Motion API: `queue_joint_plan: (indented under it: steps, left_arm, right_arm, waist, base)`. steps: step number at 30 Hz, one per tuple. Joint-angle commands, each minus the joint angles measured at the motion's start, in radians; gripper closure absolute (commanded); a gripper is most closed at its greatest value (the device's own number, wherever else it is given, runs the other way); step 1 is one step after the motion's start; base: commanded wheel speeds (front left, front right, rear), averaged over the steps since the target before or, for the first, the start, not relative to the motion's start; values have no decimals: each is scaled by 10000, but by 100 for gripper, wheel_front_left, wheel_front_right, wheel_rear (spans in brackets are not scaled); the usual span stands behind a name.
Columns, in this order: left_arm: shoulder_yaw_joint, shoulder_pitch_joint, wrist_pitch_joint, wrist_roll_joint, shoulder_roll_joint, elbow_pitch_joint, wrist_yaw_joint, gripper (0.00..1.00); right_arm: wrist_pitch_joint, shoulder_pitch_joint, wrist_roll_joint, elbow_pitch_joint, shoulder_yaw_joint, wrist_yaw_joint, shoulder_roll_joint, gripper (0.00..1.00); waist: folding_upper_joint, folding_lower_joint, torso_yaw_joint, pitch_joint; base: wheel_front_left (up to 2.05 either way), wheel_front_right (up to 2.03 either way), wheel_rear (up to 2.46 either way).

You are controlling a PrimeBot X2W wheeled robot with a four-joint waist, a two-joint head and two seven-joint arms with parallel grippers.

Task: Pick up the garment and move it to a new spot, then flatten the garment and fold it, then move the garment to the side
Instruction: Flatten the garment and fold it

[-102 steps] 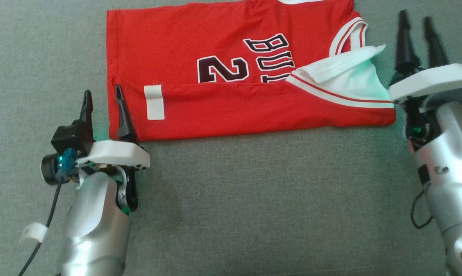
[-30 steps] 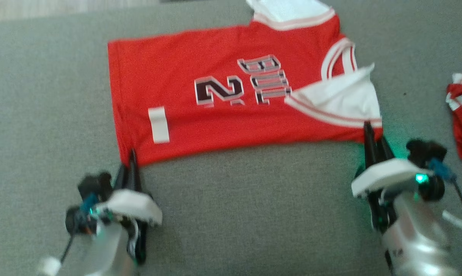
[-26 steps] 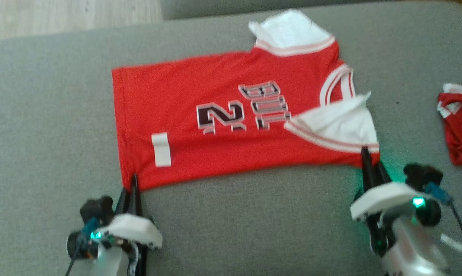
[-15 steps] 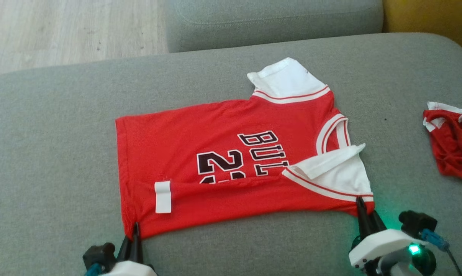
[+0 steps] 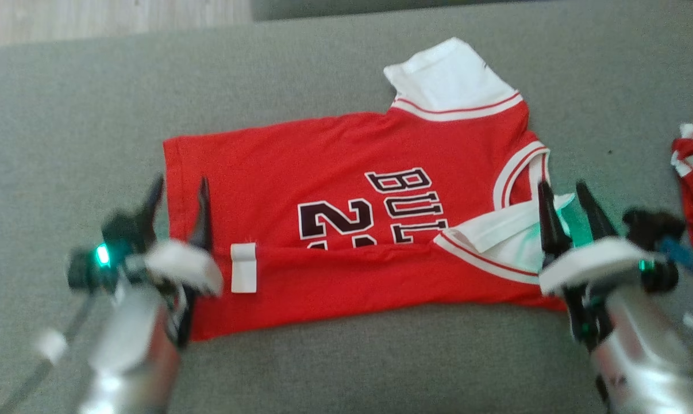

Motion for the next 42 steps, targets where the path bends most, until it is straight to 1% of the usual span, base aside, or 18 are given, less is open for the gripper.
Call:
queue_joint_plan:
  steps: [1, 4, 8, 13, 16, 21, 22, 23, 24, 27, 31, 37, 42]
  left_arm:
    - [237, -728, 278, 91, 445, -27, -87, 0]
    - [239, -1784, 1095, 5, 787, 490, -324, 0]
    - [243, -2742, 1730, -116, 1120, 1157, -511, 0]
    - [190, -3298, 2084, -248, 1321, 1756, -660, 0]
    - [171, -3585, 2089, -345, 1398, 2070, -722, 0]
    - [72, -3824, 2023, -460, 1344, 2522, -781, 0]
    - [15, -3866, 2016, -482, 1303, 2585, -803, 25]
    - [-56, -3918, 1983, -500, 1262, 2622, -827, 58]
    - [-132, -3954, 1990, -520, 1203, 2665, -846, 100]
    - [-354, -4111, 1905, -614, 953, 2615, -888, 100]
    - [-648, -4323, 1687, -735, 622, 2439, -914, 100]
    - [-1292, -4571, 1295, -984, 207, 1850, -928, 100]
    - [-1923, -4722, 945, -1167, 45, 1301, -930, 100]
  right_arm:
    - [95, -485, -68, -337, 353, -7, -126, 0]
    - [365, -1216, 6, -509, 806, -7, -190, 0]
    - [460, -1948, 182, -679, 1346, -7, -267, 0]
    - [396, -2353, 366, -664, 1780, -7, -344, 0]
    - [339, -2554, 539, -580, 2014, -7, -431, 0]
    - [430, -3075, 910, -364, 2209, -7, -618, 0]
    - [531, -3248, 951, -313, 2262, -7, -704, 0]
    - [661, -3454, 935, -240, 2342, -7, -829, 0]
    - [843, -3667, 978, -120, 2383, -7, -932, 0]
    - [1475, -4408, 1217, 348, 2373, -7, -1254, 0]
    - [2086, -5447, 1215, 1039, 2483, -7, -1682, 0]
    - [2546, -6644, 1166, 2131, 2789, -7, -2009, 0]
    - [2854, -7321, 1048, 3191, 3008, -7, -2226, 0]
  waist:
    - [0, -2, -26, 486]
    - [0, -2, -132, 967]
    - [0, -2, -262, 1484]
    - [0, -2, -359, 1827]
    - [0, -2, -384, 2013]
    - [0, -2, -328, 2237]
    - [0, -2, -283, 2286]
    - [0, -2, -234, 2337]
    - [0, -2, -180, 2377]
    - [0, -2, 93, 2522]
    - [0, -2, 547, 2707]
    - [0, -2, 1362, 2883]
    - [0, -2, 1975, 3031]
  base:
    - [0, 0, 0]
    - [0, 0, 0]
    - [0, 0, 0]
    - [0, 0, 0]
    - [0, 0, 0]
    - [0, 0, 0]
    - [0, 0, 0]
    - [0, 0, 0]
    - [0, 0, 0]
    - [0, 0, 0]
    - [0, 0, 0]
    - [0, 0, 0]
    - [0, 0, 0]
